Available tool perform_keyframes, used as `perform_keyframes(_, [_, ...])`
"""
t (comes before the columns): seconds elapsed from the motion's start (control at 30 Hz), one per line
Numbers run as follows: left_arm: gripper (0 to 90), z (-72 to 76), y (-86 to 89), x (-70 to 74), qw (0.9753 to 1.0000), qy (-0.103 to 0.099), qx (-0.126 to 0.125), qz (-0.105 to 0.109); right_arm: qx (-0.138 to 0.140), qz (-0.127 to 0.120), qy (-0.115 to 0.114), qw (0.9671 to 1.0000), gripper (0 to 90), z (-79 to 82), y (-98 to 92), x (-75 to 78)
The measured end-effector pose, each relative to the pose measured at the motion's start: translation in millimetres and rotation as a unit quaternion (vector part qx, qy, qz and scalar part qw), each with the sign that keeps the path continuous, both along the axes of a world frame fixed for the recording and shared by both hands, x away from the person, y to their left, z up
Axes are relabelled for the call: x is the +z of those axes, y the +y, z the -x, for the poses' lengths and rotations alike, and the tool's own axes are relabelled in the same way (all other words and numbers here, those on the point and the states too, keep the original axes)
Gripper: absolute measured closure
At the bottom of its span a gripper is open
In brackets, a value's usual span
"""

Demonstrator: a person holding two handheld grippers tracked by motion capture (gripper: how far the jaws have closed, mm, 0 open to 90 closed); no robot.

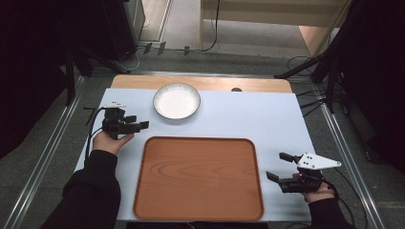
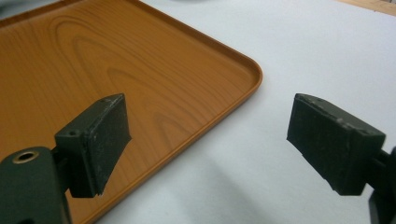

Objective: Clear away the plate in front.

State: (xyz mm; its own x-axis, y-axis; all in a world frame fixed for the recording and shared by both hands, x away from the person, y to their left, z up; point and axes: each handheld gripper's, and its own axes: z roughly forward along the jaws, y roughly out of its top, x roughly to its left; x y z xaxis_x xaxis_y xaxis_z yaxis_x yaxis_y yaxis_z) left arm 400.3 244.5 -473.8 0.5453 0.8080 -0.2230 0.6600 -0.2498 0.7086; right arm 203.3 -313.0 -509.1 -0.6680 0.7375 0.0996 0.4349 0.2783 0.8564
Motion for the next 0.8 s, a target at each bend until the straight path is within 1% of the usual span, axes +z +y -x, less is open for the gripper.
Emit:
perform_keyframes(0.07, [32.4,-2.9,-3.7,1.0,1.0000,-0.005,0.001,-0.001,0.002,0.003,-0.002,1.0000,13.7,0.3,0.3,0.0])
perform_keyframes(0.1, [32.2,-4.6,-5.7,1.0,1.0000,-0.005,0.000,0.002,0.002,0.003,-0.001,1.0000,13.7,0.6,0.6,0.1])
perform_keyframes(0.17, [30.5,-8.5,-10.4,2.0,1.0000,0.001,-0.007,-0.007,0.002,0.003,0.000,1.0000,13.7,1.1,1.2,0.1])
perform_keyframes(0.2, [30.4,-9.8,-12.8,2.9,0.9999,0.001,-0.008,-0.009,0.000,0.001,0.000,1.0000,13.7,1.2,1.8,-0.3])
perform_keyframes(0.23, [30.2,-11.2,-15.4,3.7,0.9999,-0.002,-0.012,-0.007,0.001,0.002,0.000,1.0000,13.7,0.9,2.0,-0.4])
perform_keyframes(0.33, [29.3,-16.0,-22.1,5.9,0.9997,-0.006,-0.018,-0.018,0.003,0.004,0.001,1.0000,13.7,0.5,2.8,-0.6])
perform_keyframes(0.43, [26.2,-22.5,-26.3,5.8,0.9996,0.002,-0.015,-0.023,0.004,0.003,0.002,1.0000,13.7,0.4,3.4,-0.6])
perform_keyframes(0.5, [26.2,-25.8,-27.0,5.5,0.9997,-0.001,-0.013,-0.020,0.004,0.003,0.001,1.0000,13.7,0.7,3.4,-0.7])
perform_keyframes(0.57, [25.9,-30.9,-27.2,6.2,0.9996,0.001,-0.008,-0.027,0.003,0.003,0.002,1.0000,13.7,1.7,3.2,-0.7])
perform_keyframes(0.6, [25.6,-33.4,-27.0,6.7,0.9998,-0.001,-0.004,-0.022,0.004,0.004,0.002,1.0000,13.7,2.0,2.9,-0.8])
perform_keyframes(0.63, [25.6,-36.7,-26.9,8.3,0.9999,0.001,-0.001,-0.016,0.005,0.005,0.004,1.0000,13.7,2.4,2.4,-0.7])
perform_keyframes(0.7, [23.7,-40.3,-27.4,10.1,1.0000,-0.001,-0.001,-0.007,0.002,0.003,0.002,1.0000,13.7,2.8,2.2,-0.5])
perform_keyframes(0.73, [22.6,-43.0,-28.6,10.7,1.0000,0.000,-0.001,-0.009,0.002,0.003,0.003,1.0000,13.7,3.1,2.2,-0.3])
perform_keyframes(0.77, [21.8,-45.4,-30.1,11.0,0.9999,0.003,-0.002,-0.015,0.002,0.005,0.002,1.0000,13.7,3.3,2.2,-0.1])
perform_keyframes(0.8, [21.8,-47.1,-31.8,11.3,0.9998,0.001,0.000,-0.018,0.003,0.006,0.002,1.0000,13.7,3.5,2.3,0.0])
